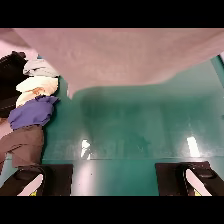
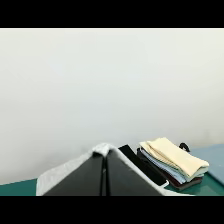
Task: Fold the shirts.
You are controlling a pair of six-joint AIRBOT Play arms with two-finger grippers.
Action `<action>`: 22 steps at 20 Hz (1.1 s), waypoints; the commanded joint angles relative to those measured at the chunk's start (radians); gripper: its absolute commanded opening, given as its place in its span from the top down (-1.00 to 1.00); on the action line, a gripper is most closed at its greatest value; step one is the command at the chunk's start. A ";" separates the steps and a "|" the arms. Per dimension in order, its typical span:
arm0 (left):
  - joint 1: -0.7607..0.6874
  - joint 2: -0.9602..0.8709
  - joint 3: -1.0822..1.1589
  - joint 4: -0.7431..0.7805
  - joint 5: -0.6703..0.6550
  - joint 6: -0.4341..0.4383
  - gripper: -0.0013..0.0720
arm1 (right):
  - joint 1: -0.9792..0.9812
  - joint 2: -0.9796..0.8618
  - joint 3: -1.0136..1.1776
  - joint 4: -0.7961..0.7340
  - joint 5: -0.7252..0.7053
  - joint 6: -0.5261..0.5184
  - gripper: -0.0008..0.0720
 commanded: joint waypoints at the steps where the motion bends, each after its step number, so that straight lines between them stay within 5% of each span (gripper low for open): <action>1: 0.000 -0.003 0.015 0.004 0.003 0.021 0.92 | -0.001 -0.007 0.107 -0.094 0.107 0.064 0.95; 9: 0.000 -0.401 -0.229 0.011 -0.148 0.037 0.91 | -0.001 -0.338 -0.022 -0.091 0.304 0.166 0.95; 16: 0.001 -0.822 -0.277 0.010 -0.135 0.035 0.87 | -0.001 -0.663 -0.236 -0.088 0.115 0.166 0.95; 17: 0.001 -0.825 -0.277 0.023 -0.127 0.033 -0.03 | -0.001 -0.696 -0.225 -0.088 0.094 0.165 0.80; 18: 0.001 -0.821 -0.267 0.048 -0.133 0.017 -0.62 | -0.001 -0.723 -0.205 -0.088 0.090 0.165 0.13; 19: 0.009 -0.815 -0.246 0.071 -0.171 0.010 -0.53 | -0.001 -0.745 -0.177 -0.087 0.101 0.165 -0.05; 22: 0.070 -0.764 -0.228 0.072 -0.342 0.008 -0.53 | -0.001 -0.732 -0.156 -0.050 0.146 0.145 -0.05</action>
